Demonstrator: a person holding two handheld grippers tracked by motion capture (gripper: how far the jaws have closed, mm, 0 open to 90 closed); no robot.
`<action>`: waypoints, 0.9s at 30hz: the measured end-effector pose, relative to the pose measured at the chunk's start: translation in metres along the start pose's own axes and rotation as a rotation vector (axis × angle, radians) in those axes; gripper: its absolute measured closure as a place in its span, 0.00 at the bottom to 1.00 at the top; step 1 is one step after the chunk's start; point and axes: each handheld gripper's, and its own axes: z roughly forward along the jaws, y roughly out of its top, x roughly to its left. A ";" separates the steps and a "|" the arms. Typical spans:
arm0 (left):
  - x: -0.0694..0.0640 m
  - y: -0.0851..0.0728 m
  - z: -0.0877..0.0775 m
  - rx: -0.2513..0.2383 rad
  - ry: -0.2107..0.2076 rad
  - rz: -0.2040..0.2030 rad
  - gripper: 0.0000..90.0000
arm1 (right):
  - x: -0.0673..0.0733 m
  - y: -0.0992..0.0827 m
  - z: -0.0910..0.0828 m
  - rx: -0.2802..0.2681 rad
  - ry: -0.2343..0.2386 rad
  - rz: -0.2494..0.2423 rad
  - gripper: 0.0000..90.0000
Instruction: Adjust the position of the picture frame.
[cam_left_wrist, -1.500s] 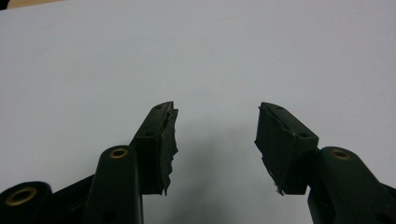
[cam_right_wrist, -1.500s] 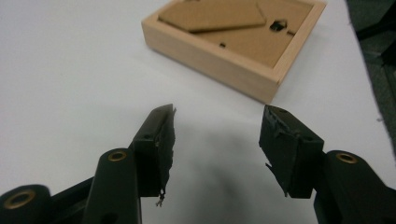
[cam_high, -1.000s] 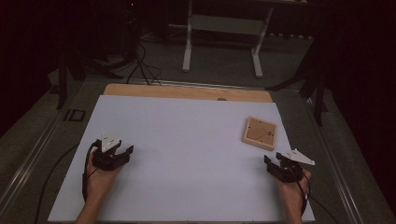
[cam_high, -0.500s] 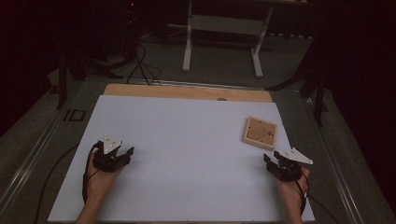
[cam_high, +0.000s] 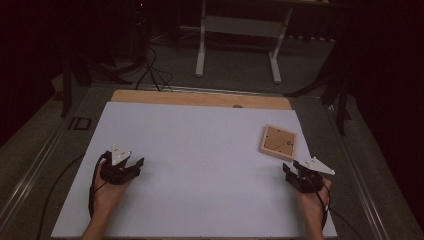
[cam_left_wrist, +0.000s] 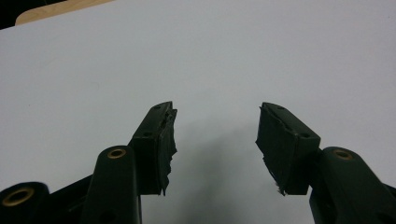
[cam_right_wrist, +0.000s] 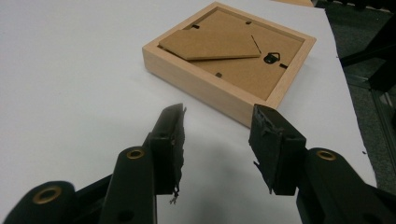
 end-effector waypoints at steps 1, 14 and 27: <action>0.000 0.000 0.000 0.002 0.001 0.001 0.51 | 0.000 0.000 0.000 -0.001 -0.001 0.001 0.61; 0.000 0.000 0.000 0.001 0.003 -0.002 0.51 | -0.009 0.017 -0.004 -0.049 -0.033 0.045 0.64; 0.001 0.000 -0.001 -0.006 0.006 -0.009 0.51 | -0.023 0.031 0.010 -0.015 -0.061 0.055 0.62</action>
